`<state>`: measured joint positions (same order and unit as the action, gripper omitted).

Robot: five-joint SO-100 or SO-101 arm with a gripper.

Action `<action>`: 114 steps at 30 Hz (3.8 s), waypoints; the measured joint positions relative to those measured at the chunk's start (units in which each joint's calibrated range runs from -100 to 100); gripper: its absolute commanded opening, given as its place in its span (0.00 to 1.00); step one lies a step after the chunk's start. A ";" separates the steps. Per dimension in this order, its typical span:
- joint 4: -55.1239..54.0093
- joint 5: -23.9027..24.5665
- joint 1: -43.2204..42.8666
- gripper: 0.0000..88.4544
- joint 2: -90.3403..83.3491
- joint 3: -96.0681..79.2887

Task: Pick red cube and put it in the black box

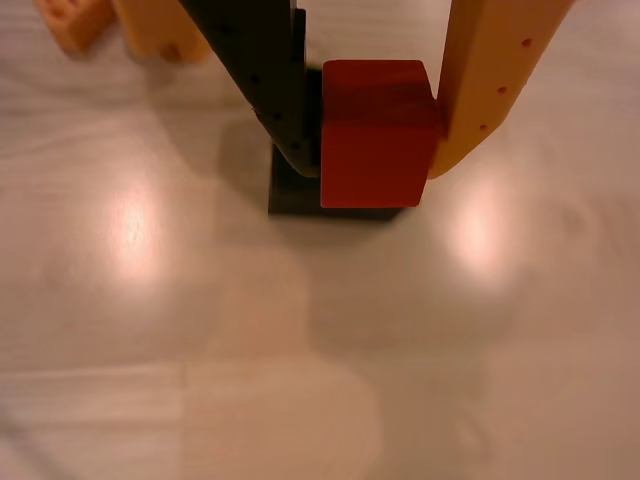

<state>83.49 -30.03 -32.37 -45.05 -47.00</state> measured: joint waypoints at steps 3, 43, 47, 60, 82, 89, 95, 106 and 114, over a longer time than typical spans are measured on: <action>2.62 0.00 -3.74 0.01 -1.99 -0.09; -3.06 2.19 -9.00 0.01 -2.65 -11.29; -3.06 2.19 -9.00 0.01 -1.66 -11.56; -4.81 3.46 -9.00 0.01 1.57 -12.19; -4.72 5.99 -8.77 0.31 1.57 -12.19; 1.75 13.66 -3.66 0.18 0.91 0.54; 1.57 22.71 9.91 0.12 -8.12 4.88; -7.43 27.03 29.97 0.12 -25.20 -14.45; -10.22 27.72 32.41 0.11 -39.12 -30.79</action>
<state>73.26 -2.31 0.04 -84.17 -77.79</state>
